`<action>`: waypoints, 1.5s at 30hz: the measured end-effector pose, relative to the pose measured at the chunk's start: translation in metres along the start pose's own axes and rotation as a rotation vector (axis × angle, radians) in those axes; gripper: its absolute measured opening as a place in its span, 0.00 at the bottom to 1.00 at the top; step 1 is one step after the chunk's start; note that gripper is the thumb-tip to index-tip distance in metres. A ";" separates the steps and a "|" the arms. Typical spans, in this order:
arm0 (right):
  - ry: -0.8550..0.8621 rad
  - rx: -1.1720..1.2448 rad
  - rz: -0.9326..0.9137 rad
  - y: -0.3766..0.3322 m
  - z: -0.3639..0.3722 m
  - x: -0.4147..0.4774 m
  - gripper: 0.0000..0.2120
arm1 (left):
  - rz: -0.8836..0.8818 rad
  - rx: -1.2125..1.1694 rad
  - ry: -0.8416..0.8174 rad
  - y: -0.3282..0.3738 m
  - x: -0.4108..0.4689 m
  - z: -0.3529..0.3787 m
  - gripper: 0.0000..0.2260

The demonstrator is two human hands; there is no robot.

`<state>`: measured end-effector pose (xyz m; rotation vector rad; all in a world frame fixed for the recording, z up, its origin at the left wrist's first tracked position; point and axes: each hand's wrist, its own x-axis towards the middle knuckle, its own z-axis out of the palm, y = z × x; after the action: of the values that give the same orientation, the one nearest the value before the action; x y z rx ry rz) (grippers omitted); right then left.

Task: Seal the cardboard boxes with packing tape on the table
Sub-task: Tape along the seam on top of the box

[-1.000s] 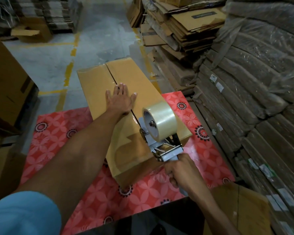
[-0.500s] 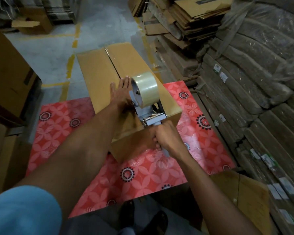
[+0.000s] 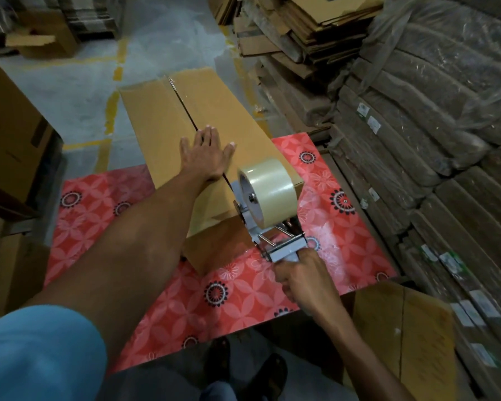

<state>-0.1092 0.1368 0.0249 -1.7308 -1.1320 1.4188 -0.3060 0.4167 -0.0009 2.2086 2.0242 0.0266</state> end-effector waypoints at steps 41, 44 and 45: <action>0.581 -0.067 0.170 0.109 -0.037 0.064 0.10 | 0.384 0.029 -0.049 0.015 -0.148 0.004 0.55; 0.551 -0.242 0.202 0.129 -0.056 0.087 0.10 | 0.336 0.005 -0.020 0.020 -0.158 0.008 0.51; 0.518 -0.279 0.215 0.139 -0.060 0.093 0.09 | 0.312 0.001 -0.007 0.023 -0.158 0.009 0.51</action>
<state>-0.0139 0.1627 -0.1230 -2.3008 -0.9034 0.8630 -0.2965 0.2567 0.0064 2.4971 1.6556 0.0506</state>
